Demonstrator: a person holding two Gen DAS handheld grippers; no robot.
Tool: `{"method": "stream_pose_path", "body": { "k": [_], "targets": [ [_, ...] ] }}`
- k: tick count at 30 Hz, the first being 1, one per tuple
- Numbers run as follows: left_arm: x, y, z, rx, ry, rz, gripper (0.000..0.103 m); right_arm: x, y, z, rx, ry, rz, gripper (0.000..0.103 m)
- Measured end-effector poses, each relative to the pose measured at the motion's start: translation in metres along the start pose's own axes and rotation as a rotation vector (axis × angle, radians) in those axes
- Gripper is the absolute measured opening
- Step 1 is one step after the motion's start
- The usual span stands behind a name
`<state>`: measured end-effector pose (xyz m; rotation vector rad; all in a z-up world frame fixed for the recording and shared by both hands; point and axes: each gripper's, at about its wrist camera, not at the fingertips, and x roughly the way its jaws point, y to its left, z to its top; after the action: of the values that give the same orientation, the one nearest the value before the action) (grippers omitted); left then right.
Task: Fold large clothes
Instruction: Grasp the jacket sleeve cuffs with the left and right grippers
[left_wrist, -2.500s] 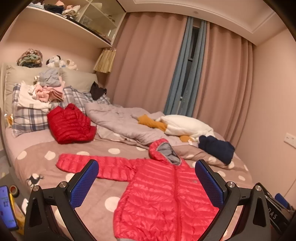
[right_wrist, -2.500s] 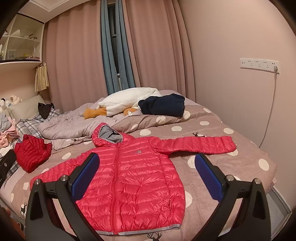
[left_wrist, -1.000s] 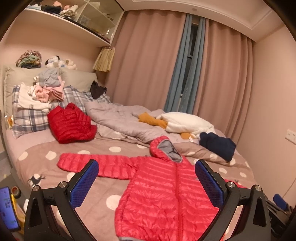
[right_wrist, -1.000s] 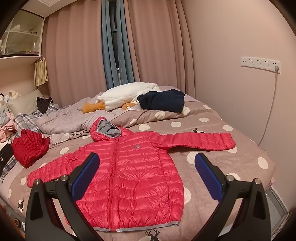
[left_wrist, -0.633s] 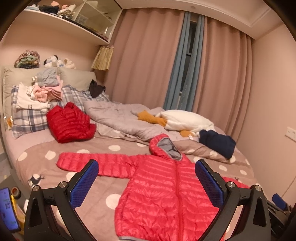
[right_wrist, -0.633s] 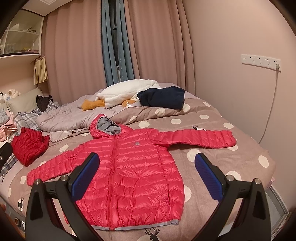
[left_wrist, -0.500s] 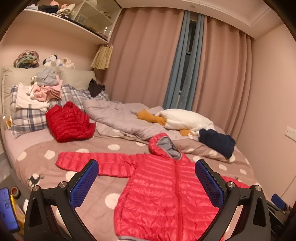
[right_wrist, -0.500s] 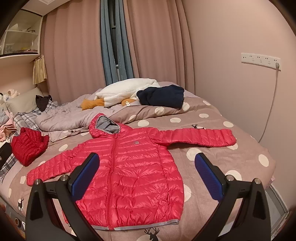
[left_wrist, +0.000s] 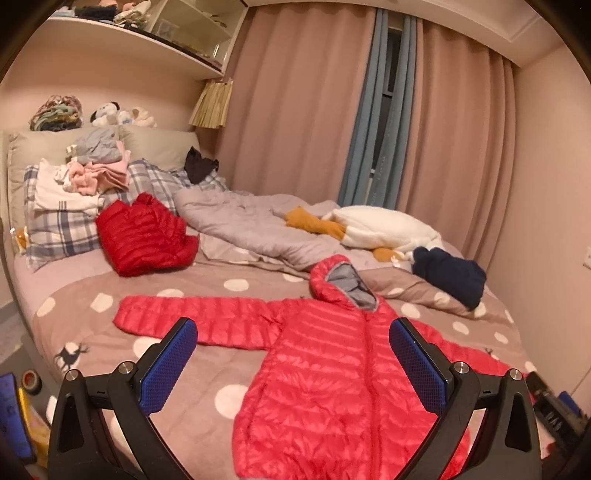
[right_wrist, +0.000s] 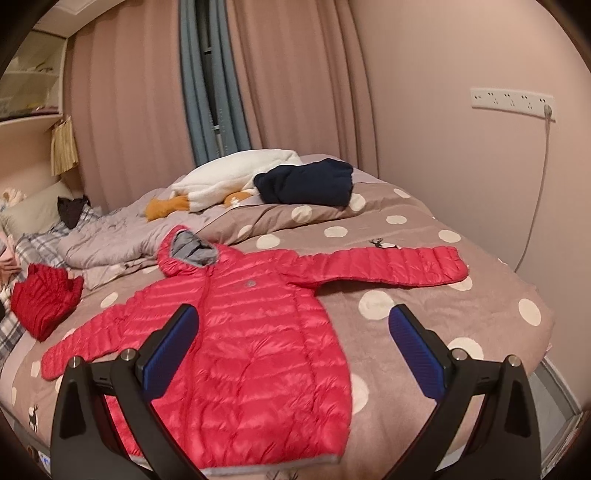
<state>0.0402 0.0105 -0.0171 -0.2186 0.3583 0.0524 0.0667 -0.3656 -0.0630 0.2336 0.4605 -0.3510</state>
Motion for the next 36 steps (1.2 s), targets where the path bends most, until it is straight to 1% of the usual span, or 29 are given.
{"method": "stream_pose_path", "body": {
  "k": [2, 4, 5, 7, 9, 10, 11, 13, 15, 16, 17, 19, 20, 21, 22, 23, 24, 25, 26, 28, 29, 30, 31, 32, 33, 34, 35, 36],
  "targets": [
    [0.012, 0.002, 0.0, -0.002, -0.003, 0.011, 0.103, 0.017, -0.019, 0.006, 0.029, -0.009, -0.011, 0.103],
    [0.03, 0.008, 0.002, -0.014, 0.005, 0.002, 0.103, 0.037, -0.039, 0.013, 0.065, 0.009, -0.026, 0.103],
    [0.039, 0.012, 0.002, -0.024, 0.011, -0.008, 0.103, 0.051, -0.054, 0.016, 0.101, 0.03, -0.032, 0.103],
    [0.065, 0.026, 0.002, -0.053, 0.06, 0.008, 0.103, 0.078, -0.08, 0.021, 0.175, 0.101, -0.036, 0.103],
    [0.085, 0.045, 0.001, -0.103, 0.073, 0.04, 0.103, 0.108, -0.109, 0.023, 0.247, 0.171, -0.032, 0.103],
    [0.099, 0.061, 0.002, -0.139, 0.082, 0.07, 0.103, 0.122, -0.124, 0.023, 0.276, 0.201, -0.051, 0.103],
    [0.105, 0.068, 0.0, -0.156, 0.091, 0.089, 0.103, 0.135, -0.138, 0.022, 0.303, 0.221, -0.082, 0.103],
    [0.129, 0.102, -0.002, -0.227, 0.107, 0.139, 0.103, 0.151, -0.161, 0.018, 0.362, 0.23, -0.145, 0.103],
    [0.149, 0.129, -0.006, -0.292, 0.13, 0.169, 0.103, 0.165, -0.184, 0.013, 0.436, 0.227, -0.155, 0.103],
    [0.162, 0.145, -0.011, -0.334, 0.158, 0.173, 0.103, 0.172, -0.195, 0.009, 0.486, 0.235, -0.158, 0.103],
    [0.178, 0.166, -0.019, -0.398, 0.204, 0.161, 0.103, 0.177, -0.204, 0.005, 0.529, 0.238, -0.152, 0.103],
    [0.2, 0.194, -0.037, -0.524, 0.269, 0.091, 0.103, 0.187, -0.217, -0.005, 0.635, 0.249, -0.122, 0.103],
    [0.206, 0.202, -0.044, -0.568, 0.282, 0.056, 0.103, 0.191, -0.222, -0.011, 0.69, 0.25, -0.098, 0.103],
    [0.214, 0.212, -0.055, -0.636, 0.298, 0.011, 0.103, 0.195, -0.225, -0.017, 0.748, 0.245, -0.064, 0.103],
    [0.223, 0.221, -0.065, -0.701, 0.329, -0.014, 0.101, 0.199, -0.225, -0.024, 0.809, 0.235, -0.009, 0.103],
    [0.228, 0.226, -0.072, -0.739, 0.353, -0.023, 0.101, 0.205, -0.224, -0.03, 0.856, 0.23, 0.049, 0.103],
    [0.237, 0.23, -0.077, -0.775, 0.367, -0.038, 0.1, 0.215, -0.22, -0.038, 0.919, 0.235, 0.126, 0.103],
    [0.242, 0.234, -0.083, -0.814, 0.358, -0.075, 0.1, 0.223, -0.215, -0.043, 0.958, 0.246, 0.16, 0.103],
    [0.244, 0.237, -0.084, -0.839, 0.339, -0.101, 0.1, 0.232, -0.208, -0.047, 0.991, 0.259, 0.178, 0.103],
    [0.248, 0.235, -0.079, -0.833, 0.295, -0.126, 0.1, 0.238, -0.192, -0.041, 0.945, 0.238, 0.113, 0.103],
    [0.252, 0.233, -0.076, -0.83, 0.286, -0.149, 0.1, 0.242, -0.186, -0.038, 0.932, 0.219, 0.106, 0.103],
    [0.257, 0.23, -0.074, -0.827, 0.284, -0.186, 0.094, 0.247, -0.179, -0.034, 0.943, 0.191, 0.143, 0.103],
    [0.265, 0.23, -0.074, -0.822, 0.29, -0.211, 0.08, 0.254, -0.178, -0.034, 0.963, 0.18, 0.178, 0.102],
    [0.27, 0.232, -0.076, -0.82, 0.3, -0.219, 0.072, 0.261, -0.176, -0.034, 0.989, 0.175, 0.206, 0.101],
    [0.279, 0.231, -0.079, -0.825, 0.331, -0.2, 0.053, 0.269, -0.173, -0.032, 1.011, 0.176, 0.217, 0.095],
    [0.284, 0.235, -0.082, -0.82, 0.354, -0.177, 0.034, 0.277, -0.17, -0.031, 1.018, 0.189, 0.209, 0.086],
    [0.289, 0.239, -0.084, -0.811, 0.371, -0.155, 0.027, 0.285, -0.169, -0.03, 1.015, 0.208, 0.19, 0.079],
    [0.291, 0.239, -0.086, -0.802, 0.38, -0.157, 0.022, 0.293, -0.166, -0.029, 1.0, 0.23, 0.161, 0.06]
  ]
}}
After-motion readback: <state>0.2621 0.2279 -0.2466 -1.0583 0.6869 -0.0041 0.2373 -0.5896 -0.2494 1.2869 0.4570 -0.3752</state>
